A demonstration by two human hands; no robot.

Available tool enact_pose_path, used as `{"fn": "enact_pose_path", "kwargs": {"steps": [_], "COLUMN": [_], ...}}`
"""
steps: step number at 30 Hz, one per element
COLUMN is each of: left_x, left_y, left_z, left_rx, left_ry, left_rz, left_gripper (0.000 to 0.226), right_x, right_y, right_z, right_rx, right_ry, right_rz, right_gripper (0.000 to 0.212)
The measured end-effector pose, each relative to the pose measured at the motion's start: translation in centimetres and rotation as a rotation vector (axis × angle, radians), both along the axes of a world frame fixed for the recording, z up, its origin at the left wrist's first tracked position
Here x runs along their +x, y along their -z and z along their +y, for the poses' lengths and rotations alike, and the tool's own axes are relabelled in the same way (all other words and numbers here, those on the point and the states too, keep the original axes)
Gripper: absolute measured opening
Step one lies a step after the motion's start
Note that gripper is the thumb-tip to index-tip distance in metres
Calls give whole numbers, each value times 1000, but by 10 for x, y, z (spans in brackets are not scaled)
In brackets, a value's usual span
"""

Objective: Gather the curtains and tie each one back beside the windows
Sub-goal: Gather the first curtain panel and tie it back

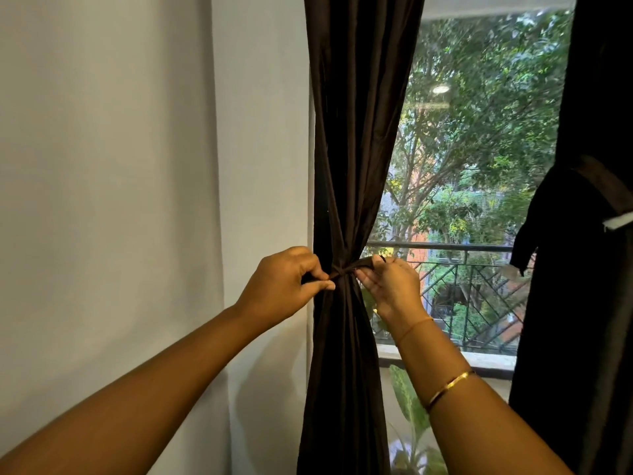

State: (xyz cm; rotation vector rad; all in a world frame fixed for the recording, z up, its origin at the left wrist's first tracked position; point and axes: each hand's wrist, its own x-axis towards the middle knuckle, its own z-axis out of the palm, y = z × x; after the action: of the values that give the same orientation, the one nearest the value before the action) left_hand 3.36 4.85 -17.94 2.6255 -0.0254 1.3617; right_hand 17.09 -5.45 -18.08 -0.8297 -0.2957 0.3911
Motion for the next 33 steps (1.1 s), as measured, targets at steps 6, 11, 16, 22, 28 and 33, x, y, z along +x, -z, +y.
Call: {"fn": "enact_pose_path", "kwargs": {"steps": [6,11,16,22,28,33], "left_x": [5,9,13,18,36,58], "left_y": [2,7,11,27,37,34], "left_z": [8,13,17,12,-15,-48], "left_rx": [-71,-156,-187,-103,49,200], "left_ry": [11,15,2,-56,-153,-337], "left_rz": [9,20,27,-9,-161,-152], "left_gripper": [14,12,16,12,30,28], "right_x": [0,0,3,0,-6,4], "right_y": [-1,-2,1,8,-3,-17], "right_z": [1,-2,-6,-7,-26,-48], "right_rx": [19,-12,9,2,-83,-231], "right_ry": [8,35,33,50,15,157], "right_rz": [29,-34,-25,-57,-176,-316], "right_gripper": [19,18,18,26,21,19]}}
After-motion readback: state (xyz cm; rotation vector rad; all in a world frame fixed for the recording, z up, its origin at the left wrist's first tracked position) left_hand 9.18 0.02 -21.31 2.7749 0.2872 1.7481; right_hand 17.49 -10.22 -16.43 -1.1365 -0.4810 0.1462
